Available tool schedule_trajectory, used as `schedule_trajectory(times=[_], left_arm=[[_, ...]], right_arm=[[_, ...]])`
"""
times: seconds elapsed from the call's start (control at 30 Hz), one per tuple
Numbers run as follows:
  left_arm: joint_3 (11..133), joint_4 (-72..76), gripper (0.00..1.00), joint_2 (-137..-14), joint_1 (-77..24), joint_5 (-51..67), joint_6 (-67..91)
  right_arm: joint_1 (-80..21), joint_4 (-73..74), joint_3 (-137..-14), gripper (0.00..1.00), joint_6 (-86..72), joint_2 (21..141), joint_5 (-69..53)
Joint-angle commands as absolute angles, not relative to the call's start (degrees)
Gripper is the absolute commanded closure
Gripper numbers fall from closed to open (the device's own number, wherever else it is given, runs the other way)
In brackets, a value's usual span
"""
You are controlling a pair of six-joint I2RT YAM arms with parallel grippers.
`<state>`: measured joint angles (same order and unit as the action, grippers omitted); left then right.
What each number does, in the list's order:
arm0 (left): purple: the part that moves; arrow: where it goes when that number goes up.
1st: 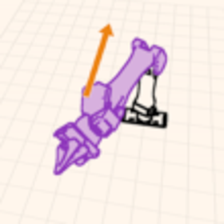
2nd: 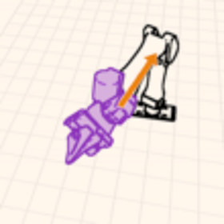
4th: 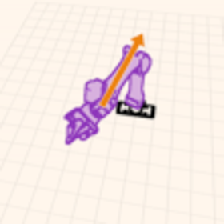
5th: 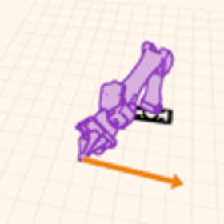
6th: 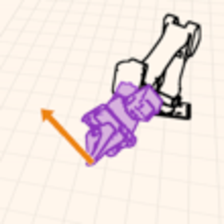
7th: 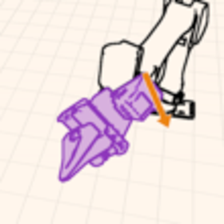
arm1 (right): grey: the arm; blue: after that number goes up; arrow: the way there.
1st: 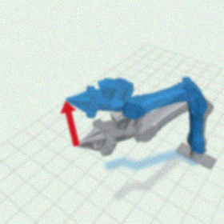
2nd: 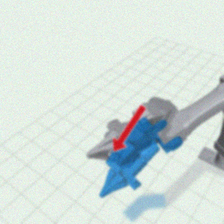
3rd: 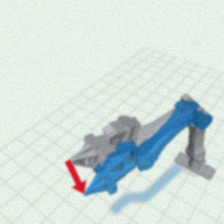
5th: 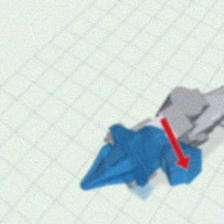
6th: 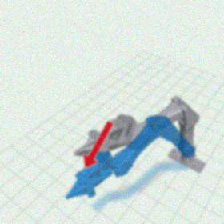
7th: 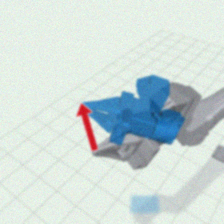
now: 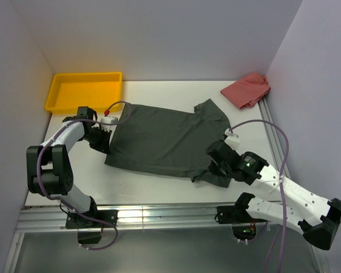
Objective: Roll the t-shirts
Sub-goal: Fold the tshirt
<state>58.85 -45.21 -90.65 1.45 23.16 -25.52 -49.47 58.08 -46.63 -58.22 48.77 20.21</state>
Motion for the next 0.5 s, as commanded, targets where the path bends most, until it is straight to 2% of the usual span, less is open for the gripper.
schedule_trajectory(times=[0.0,0.13,0.23,0.27,0.33,0.37,0.47], left_arm=[[61.26,-43.16,1.0,-91.84,0.7,22.68,-23.82],[62.31,-42.1,0.99,-94.22,0.61,22.41,-22.68],[62.49,-41.57,0.87,-94.66,0.62,22.32,-22.32],[62.58,-41.49,0.77,-94.57,0.53,22.41,-22.32],[62.4,-41.4,0.71,-93.78,0.62,22.33,-22.24],[62.4,-41.4,0.64,-93.43,0.62,22.41,-22.24],[62.31,-41.83,0.61,-92.37,0.62,22.5,-22.41]], right_arm=[[-45.54,51.44,-48.43,0.9,-52.3,50.27,20.05],[-42.1,48.52,-47.64,0.92,-50.98,52.82,18.9],[-41.84,47.03,-46.76,0.93,-51.15,53.79,17.85],[-41.92,46.85,-46.41,0.93,-51.24,53.7,17.75],[-41.92,46.41,-45.62,0.93,-51.41,53.53,17.58],[-41.84,46.32,-45.27,0.93,-51.5,53.35,17.58],[-41.84,46.14,-44.65,0.94,-51.68,53.0,17.49]])
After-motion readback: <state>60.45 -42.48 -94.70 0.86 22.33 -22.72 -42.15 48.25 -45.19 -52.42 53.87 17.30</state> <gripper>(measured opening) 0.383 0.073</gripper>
